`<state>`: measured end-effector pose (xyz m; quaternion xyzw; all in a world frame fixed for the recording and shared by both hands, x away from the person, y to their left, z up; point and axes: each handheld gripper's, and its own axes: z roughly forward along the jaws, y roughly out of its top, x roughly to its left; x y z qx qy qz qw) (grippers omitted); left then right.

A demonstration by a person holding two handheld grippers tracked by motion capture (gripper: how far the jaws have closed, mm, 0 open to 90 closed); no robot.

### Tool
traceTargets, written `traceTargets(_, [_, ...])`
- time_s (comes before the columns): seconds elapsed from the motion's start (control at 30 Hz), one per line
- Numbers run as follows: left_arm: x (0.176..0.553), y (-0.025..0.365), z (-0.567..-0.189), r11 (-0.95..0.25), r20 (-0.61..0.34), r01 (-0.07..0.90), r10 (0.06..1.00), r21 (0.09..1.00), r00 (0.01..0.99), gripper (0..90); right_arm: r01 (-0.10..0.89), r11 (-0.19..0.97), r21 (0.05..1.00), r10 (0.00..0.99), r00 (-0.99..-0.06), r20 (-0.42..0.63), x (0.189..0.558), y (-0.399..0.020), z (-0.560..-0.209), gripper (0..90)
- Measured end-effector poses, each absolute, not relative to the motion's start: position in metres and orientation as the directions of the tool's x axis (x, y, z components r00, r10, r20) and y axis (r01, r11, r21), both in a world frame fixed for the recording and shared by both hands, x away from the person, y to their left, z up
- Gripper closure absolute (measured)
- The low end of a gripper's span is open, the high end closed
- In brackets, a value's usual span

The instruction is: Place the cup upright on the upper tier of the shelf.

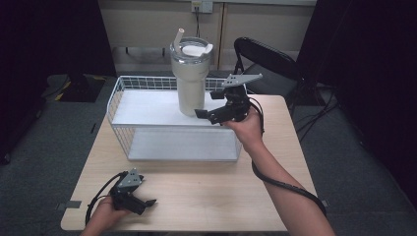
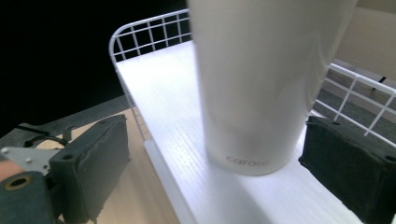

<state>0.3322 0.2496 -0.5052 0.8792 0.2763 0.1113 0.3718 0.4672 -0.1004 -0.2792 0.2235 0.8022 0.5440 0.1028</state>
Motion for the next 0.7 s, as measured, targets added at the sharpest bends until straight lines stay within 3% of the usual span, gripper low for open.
traceTargets(0.7, [0.332,0.249,-0.505,-0.568,-0.014,0.406,0.57,0.716,0.822,0.1,0.195,0.335,0.922,0.371,-0.927,0.061,0.424,-0.122,-0.296,7.1])
